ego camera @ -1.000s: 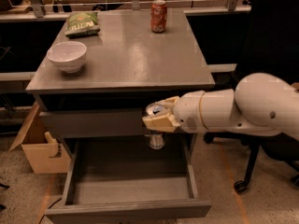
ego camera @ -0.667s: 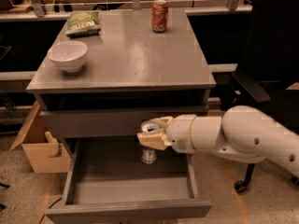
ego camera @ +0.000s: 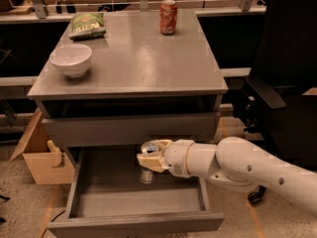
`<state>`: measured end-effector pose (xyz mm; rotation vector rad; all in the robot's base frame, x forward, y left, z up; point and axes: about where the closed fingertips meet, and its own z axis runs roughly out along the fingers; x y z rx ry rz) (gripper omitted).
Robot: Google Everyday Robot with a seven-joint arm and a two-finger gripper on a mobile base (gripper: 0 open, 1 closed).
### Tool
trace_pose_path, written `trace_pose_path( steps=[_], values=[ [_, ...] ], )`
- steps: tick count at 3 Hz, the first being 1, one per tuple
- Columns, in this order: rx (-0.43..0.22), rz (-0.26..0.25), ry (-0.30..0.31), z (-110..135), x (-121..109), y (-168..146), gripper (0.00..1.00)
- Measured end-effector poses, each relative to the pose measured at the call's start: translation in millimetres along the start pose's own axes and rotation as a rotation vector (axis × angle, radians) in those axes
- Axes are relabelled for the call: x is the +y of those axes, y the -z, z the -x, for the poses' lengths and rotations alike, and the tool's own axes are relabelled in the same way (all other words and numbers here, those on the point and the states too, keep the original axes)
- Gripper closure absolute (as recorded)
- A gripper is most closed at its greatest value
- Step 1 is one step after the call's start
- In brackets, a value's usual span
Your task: Place redbull can into middle drawer
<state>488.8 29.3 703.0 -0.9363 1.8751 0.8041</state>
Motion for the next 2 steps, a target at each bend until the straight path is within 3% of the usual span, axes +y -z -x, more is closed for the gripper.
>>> trace_pose_path(
  steps=[2],
  values=[
    [-0.061, -0.020, -0.022, -29, -10, -28, 1.00]
  ],
)
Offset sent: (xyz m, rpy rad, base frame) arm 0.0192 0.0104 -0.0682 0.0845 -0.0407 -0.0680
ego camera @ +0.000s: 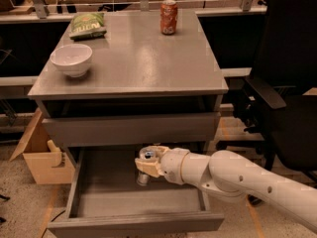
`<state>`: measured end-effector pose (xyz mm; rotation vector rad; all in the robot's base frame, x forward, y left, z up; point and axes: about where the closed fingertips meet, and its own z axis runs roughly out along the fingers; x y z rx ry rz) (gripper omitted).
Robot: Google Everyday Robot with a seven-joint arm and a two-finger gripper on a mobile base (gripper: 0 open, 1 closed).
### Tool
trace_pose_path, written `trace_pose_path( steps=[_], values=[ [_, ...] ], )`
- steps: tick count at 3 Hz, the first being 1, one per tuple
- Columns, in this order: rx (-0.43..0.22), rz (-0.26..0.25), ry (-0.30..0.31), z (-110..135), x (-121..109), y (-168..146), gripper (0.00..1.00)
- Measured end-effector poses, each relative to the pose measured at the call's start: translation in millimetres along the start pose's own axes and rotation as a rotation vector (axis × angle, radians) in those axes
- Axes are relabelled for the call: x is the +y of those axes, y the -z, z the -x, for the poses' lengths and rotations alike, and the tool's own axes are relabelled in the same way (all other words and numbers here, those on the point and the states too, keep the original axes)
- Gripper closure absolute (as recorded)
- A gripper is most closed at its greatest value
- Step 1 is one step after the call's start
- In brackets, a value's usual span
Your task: Place redbull can into middle drawer
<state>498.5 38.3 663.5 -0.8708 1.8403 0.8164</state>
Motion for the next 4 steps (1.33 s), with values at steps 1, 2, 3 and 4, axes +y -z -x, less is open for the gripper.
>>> trace_pose_path(
  steps=[1, 2, 3, 4],
  values=[
    [0.017, 0.002, 0.048, -43, 0, -51, 1.00],
    [0.017, 0.002, 0.048, -43, 0, -51, 1.00],
    [-0.002, 0.000, 0.088, -54, -9, -65, 1.00],
    [-0.030, -0.011, 0.150, -68, -21, -84, 1.00]
  ],
)
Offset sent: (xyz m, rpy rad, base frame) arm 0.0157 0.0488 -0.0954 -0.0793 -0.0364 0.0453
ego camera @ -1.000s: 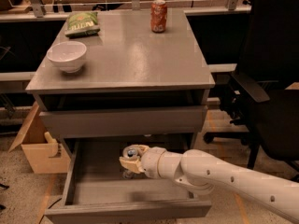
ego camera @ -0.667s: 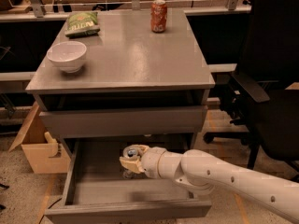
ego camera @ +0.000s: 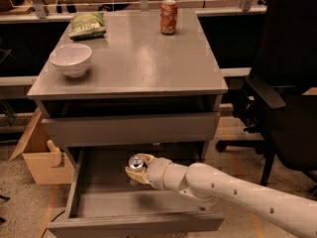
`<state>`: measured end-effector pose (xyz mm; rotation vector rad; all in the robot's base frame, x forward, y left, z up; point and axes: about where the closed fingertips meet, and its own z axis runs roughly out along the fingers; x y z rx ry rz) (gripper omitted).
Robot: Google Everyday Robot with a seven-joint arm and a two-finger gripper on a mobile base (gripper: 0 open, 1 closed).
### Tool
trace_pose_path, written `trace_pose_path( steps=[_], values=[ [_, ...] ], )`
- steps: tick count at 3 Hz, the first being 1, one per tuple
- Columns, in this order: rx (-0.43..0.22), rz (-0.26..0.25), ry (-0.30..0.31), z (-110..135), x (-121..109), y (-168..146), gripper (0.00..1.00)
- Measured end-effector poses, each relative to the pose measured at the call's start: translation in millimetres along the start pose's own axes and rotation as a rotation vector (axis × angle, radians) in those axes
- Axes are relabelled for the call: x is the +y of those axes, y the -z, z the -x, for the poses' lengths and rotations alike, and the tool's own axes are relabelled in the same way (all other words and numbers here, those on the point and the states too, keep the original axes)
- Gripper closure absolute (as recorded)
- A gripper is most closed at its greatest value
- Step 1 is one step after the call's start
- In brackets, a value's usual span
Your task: Place redbull can into middle drawer
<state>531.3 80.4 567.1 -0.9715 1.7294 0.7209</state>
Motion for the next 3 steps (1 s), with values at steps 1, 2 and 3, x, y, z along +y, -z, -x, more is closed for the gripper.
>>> trace_pose_path(
  steps=[1, 2, 3],
  values=[
    [0.020, -0.001, 0.049, -14, -5, -19, 1.00],
    [0.072, 0.021, 0.079, -28, -3, -39, 1.00],
    [0.114, 0.057, 0.096, -41, 1, -58, 1.00]
  ],
)
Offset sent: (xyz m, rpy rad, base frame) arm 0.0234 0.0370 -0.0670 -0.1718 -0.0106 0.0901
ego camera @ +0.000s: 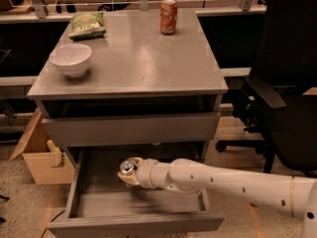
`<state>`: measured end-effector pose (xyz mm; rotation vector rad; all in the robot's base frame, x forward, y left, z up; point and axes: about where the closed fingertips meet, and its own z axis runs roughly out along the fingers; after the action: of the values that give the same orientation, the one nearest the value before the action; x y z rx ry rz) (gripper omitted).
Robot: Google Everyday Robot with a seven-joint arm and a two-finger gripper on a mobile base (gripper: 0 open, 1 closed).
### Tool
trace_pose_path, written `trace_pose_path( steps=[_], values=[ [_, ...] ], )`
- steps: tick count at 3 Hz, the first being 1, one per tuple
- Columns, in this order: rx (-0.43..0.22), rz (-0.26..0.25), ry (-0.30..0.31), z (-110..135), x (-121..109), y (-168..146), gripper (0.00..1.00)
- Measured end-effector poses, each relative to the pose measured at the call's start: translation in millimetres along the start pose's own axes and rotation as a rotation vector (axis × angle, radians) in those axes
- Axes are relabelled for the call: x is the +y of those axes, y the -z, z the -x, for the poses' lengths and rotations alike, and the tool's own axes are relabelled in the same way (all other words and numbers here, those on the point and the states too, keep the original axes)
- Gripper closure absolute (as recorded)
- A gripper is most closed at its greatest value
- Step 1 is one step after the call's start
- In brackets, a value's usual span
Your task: Place redbull can into middle drawer
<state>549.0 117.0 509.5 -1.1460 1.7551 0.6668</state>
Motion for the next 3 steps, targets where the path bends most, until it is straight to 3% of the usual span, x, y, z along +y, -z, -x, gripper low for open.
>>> trace_pose_path(
  steps=[3],
  values=[
    [-0.009, 0.047, -0.043, -37, 15, -30, 1.00]
  ],
)
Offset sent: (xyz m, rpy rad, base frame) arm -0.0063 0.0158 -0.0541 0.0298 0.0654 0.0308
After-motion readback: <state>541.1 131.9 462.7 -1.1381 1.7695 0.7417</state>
